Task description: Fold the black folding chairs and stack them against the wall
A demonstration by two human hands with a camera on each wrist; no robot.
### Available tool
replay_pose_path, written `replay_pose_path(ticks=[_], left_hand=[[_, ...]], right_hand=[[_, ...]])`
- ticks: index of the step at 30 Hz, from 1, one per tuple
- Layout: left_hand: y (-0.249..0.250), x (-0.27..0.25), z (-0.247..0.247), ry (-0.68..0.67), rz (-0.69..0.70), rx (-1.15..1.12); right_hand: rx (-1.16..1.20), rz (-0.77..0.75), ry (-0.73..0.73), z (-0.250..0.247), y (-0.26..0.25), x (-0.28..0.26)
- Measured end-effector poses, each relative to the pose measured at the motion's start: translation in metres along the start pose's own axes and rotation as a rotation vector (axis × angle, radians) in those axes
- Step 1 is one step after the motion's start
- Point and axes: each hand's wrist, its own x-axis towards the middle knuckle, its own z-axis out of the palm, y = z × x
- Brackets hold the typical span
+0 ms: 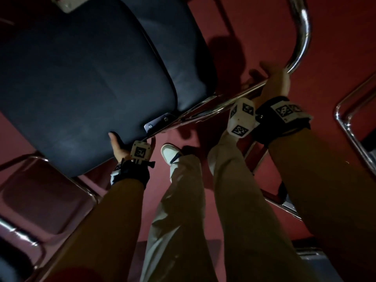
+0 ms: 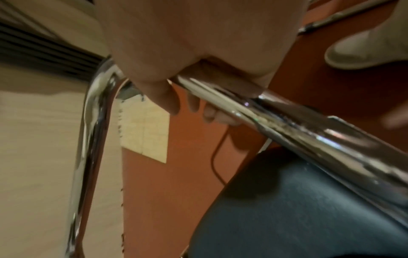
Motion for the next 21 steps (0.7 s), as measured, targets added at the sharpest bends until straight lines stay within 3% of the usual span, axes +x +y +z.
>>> replay_pose_path(ticks=[6,9,15,21], left_hand=[[0.004,0.011,-0.009,0.007,0.015,0.051],[0.003,0.011,-0.007,-0.078,-0.025,-0.054],[0.004,0.009,-0.008,-0.089,0.015,-0.092],[-0.008,0.001,-0.002,-0.109,0.041,-0.058]], right_hand=[[0.017,-0.011,-0.087,0.0,0.002,-0.003],[-0.018,-0.022,-0.095,-0.002,0.002,0.0],[-0.028,-0.006,-0.169,-0.008,0.002,0.01],[-0.082,0.021,-0.257,-0.007,-0.021,0.023]])
